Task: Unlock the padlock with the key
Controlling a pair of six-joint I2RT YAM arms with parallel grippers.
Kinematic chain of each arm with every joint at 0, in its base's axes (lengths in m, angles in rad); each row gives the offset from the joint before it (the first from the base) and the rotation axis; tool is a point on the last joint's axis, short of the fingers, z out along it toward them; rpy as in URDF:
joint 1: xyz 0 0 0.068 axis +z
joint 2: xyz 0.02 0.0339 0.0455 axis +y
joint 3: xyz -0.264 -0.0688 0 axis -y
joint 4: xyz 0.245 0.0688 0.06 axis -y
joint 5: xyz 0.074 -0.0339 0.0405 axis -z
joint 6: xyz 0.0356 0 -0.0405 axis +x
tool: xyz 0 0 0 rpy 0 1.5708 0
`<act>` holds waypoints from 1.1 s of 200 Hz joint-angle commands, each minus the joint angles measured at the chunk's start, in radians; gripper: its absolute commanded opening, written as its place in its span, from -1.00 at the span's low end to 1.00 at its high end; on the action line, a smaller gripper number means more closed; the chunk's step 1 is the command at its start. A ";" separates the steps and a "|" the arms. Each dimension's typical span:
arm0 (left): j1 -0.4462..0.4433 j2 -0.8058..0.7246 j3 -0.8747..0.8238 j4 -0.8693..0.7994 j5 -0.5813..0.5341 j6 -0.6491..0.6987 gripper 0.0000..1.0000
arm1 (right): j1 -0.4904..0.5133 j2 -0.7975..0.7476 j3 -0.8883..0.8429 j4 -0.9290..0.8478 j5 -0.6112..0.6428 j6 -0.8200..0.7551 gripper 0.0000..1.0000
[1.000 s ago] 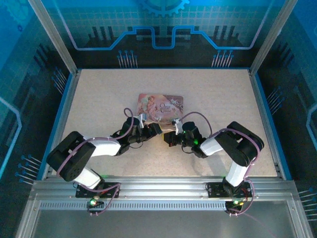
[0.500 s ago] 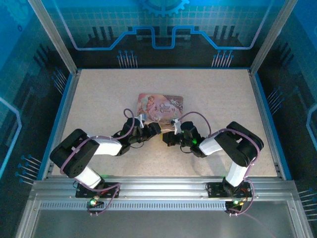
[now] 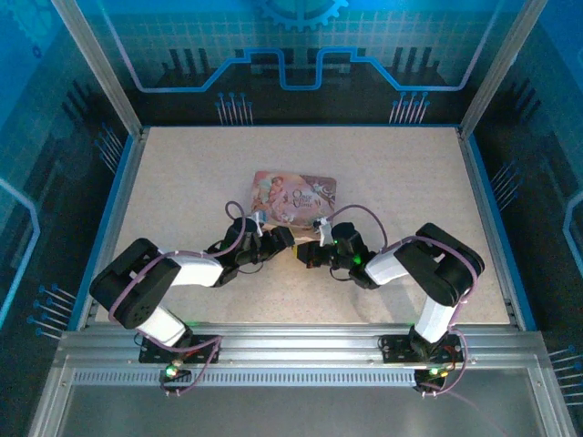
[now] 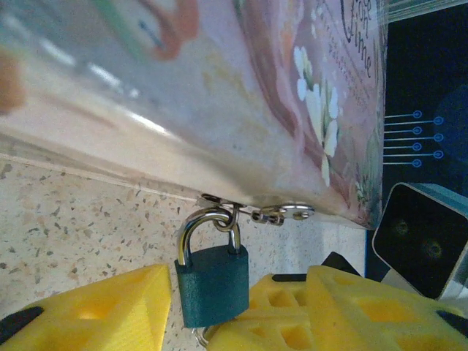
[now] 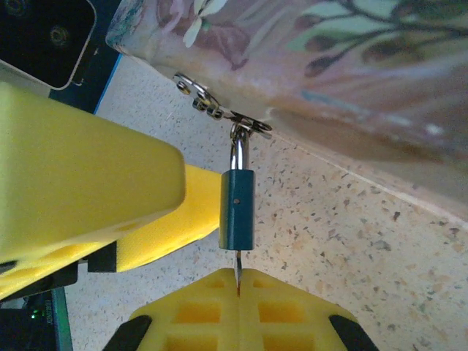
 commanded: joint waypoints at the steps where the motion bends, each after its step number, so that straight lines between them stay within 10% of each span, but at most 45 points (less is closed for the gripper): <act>1: 0.003 0.031 -0.002 0.037 0.004 -0.023 -0.02 | 0.024 0.006 0.021 0.053 -0.032 0.025 -1.00; 151: -0.015 0.106 0.008 0.144 0.012 -0.083 -0.68 | 0.037 0.027 0.021 0.089 -0.039 0.105 -1.00; 220: -0.015 0.083 0.014 0.113 0.003 -0.070 -0.84 | 0.036 -0.048 -0.005 -0.036 0.009 0.039 -0.54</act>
